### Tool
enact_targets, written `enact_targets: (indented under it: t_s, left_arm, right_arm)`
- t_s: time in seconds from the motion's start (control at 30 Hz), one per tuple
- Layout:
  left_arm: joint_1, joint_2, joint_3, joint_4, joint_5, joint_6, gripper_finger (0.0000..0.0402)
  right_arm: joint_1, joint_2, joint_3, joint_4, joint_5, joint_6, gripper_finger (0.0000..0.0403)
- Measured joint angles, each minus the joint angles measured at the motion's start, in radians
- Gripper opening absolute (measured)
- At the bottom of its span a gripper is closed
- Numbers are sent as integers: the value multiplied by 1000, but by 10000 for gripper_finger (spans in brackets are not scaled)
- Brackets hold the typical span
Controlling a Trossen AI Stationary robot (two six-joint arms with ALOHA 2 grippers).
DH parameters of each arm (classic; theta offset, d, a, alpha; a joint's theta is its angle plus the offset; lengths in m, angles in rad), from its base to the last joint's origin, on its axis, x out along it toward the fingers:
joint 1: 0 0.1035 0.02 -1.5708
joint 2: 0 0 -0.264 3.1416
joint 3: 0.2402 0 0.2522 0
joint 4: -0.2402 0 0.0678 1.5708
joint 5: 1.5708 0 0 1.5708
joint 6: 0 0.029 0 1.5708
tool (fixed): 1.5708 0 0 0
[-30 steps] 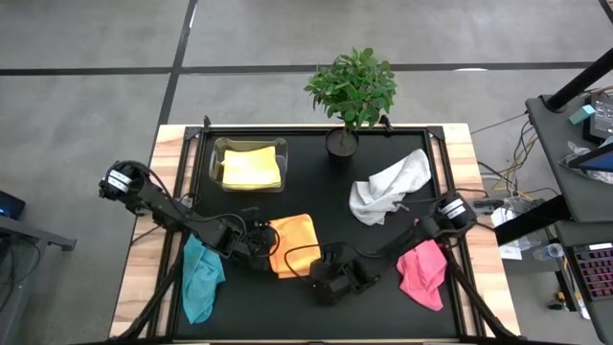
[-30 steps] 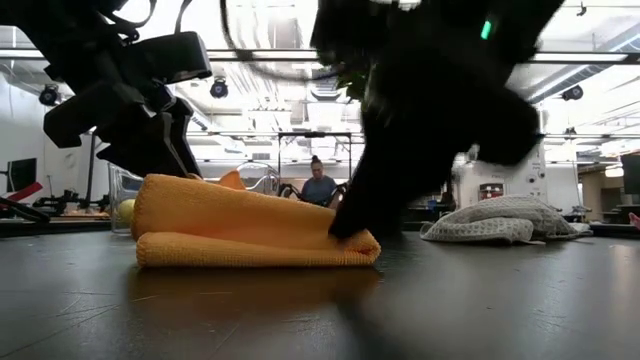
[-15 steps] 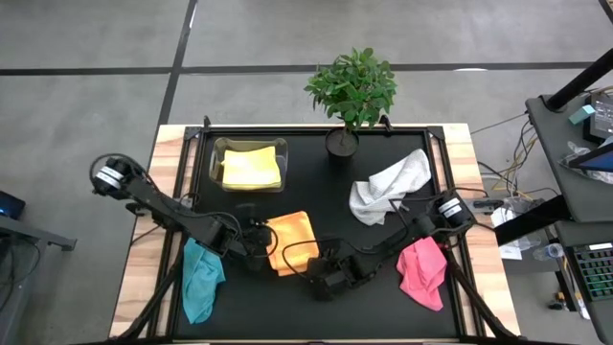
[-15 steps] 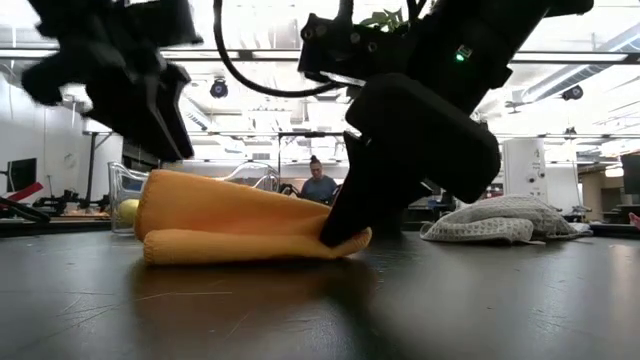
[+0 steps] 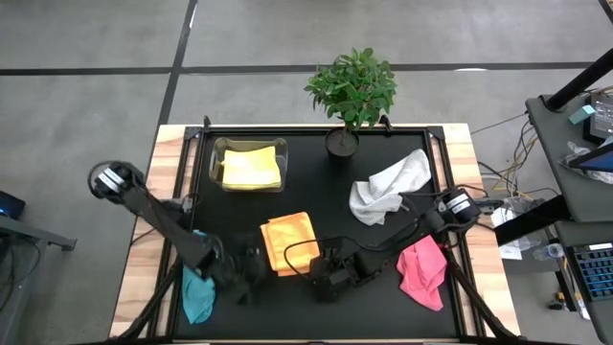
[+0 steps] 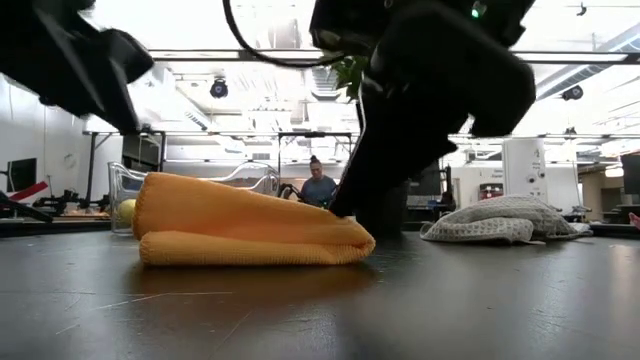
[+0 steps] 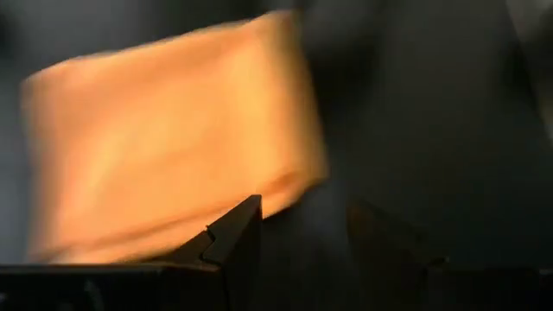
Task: Fold microfiber towels
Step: Fold the orange towel
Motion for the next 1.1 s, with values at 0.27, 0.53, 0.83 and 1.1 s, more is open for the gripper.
enact_targets:
  t_s: [0.27,0.53,0.83,1.1]
  left_arm:
    - [-63,244,92,142,-105,-12,137]
    - [-62,380,175,140,-186,-12,60]
    - [-45,386,134,142,-275,-43,2]
    - [-43,393,111,148,-272,-66,3]
  right_arm:
    - [3,-3,-5,12,2,-66,181]
    - [23,-1,-37,34,33,-79,154]
    - [5,2,-146,269,45,-130,102]
    - [4,2,-160,312,47,-134,31]
